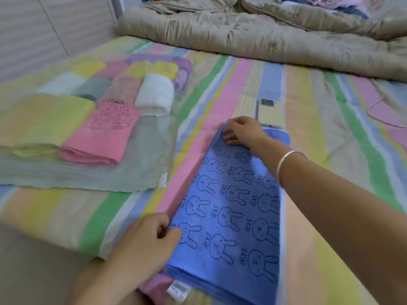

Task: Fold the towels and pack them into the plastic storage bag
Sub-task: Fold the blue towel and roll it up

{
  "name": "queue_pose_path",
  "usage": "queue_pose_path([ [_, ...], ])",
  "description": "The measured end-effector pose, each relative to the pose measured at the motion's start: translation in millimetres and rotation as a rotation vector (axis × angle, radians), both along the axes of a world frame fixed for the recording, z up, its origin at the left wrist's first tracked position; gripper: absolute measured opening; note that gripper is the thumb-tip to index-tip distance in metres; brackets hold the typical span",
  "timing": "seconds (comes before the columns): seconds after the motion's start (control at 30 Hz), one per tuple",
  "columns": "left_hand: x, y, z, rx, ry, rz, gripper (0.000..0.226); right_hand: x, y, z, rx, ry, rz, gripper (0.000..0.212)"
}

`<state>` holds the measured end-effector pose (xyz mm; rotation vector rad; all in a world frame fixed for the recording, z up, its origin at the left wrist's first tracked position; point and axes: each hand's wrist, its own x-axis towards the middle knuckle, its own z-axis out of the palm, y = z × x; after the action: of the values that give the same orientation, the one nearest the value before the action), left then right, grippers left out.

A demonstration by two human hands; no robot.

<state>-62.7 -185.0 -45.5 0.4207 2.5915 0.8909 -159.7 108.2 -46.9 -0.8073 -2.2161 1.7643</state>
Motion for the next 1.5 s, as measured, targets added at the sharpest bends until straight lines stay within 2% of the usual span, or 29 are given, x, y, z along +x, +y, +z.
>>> queue_pose_path([
  [0.07, -2, -1, 3, -0.101, 0.078, -0.052, 0.034, 28, 1, 2, 0.239, 0.042, 0.085, 0.014],
  [0.13, -1, 0, 9, -0.243, 0.150, -0.101, 0.029, 65, 1, -2, 0.551, 0.072, 0.195, 0.024],
  [0.23, 5, 6, 14, -0.455, 0.410, -0.175, 0.019, 125, -9, -18, 0.921, 0.139, 0.343, 0.041],
  [0.3, 9, 10, 10, -0.374, 0.557, -0.254, 0.043, 157, -14, -34, 1.074, 0.116, 0.441, 0.042],
  [0.37, 11, 15, 4, -0.087, 0.589, -0.452, 0.057, 179, -19, -44, 1.079, 0.075, 0.445, 0.045],
  [0.43, 14, 20, -2, 0.130, 0.510, -0.627, 0.051, 197, -27, -45, 1.058, 0.080, 0.411, 0.046],
  [0.47, 16, 21, -5, 0.180, 0.481, -0.683, 0.044, 206, -31, -43, 1.054, 0.103, 0.400, 0.044],
  [0.53, 18, 18, -16, 0.198, 0.492, -0.749, 0.036, 226, -40, -36, 1.048, 0.157, 0.419, 0.042],
  [0.57, 18, 14, -22, 0.185, 0.505, -0.765, 0.037, 237, -45, -32, 1.037, 0.172, 0.467, 0.048],
  [0.63, 16, 7, -29, 0.154, 0.510, -0.800, 0.048, 257, -55, -27, 1.046, 0.172, 0.614, 0.068],
  [0.7, 14, 3, -32, 0.135, 0.523, -0.843, 0.062, 270, -64, -27, 1.119, 0.151, 0.714, 0.077],
  [0.9, 16, 2, -34, 0.108, 0.509, -0.881, 0.075, 278, -79, -42, 1.292, 0.219, 0.662, 0.054],
  [0.97, 17, 1, -33, 0.102, 0.518, -0.888, 0.076, 278, -82, -45, 1.238, 0.233, 0.615, 0.049],
  [1.07, 21, 1, -34, 0.073, 0.639, -0.836, 0.073, 279, -87, -38, 0.975, 0.244, 0.444, 0.055],
  [1.17, 27, 1, -37, 0.099, 0.750, -0.659, 0.067, 285, -88, -22, 0.844, 0.197, 0.349, 0.050],
  [1.23, 32, 0, -37, 0.215, 0.678, -0.494, 0.061, 292, -86, -13, 0.792, 0.163, 0.347, 0.049],
  [1.3, 38, -2, -32, 0.370, 0.578, -0.420, 0.049, 299, -83, -2, 0.725, 0.170, 0.306, 0.050],
  [1.4, 55, -5, -15, 0.563, 0.474, -0.473, 0.033, 312, -78, 10, 0.615, 0.198, 0.269, 0.041],
  [1.5, 69, -3, -4, 0.725, 0.271, -0.526, 0.016, 323, -77, 15, 0.407, 0.261, 0.218, 0.029],
])
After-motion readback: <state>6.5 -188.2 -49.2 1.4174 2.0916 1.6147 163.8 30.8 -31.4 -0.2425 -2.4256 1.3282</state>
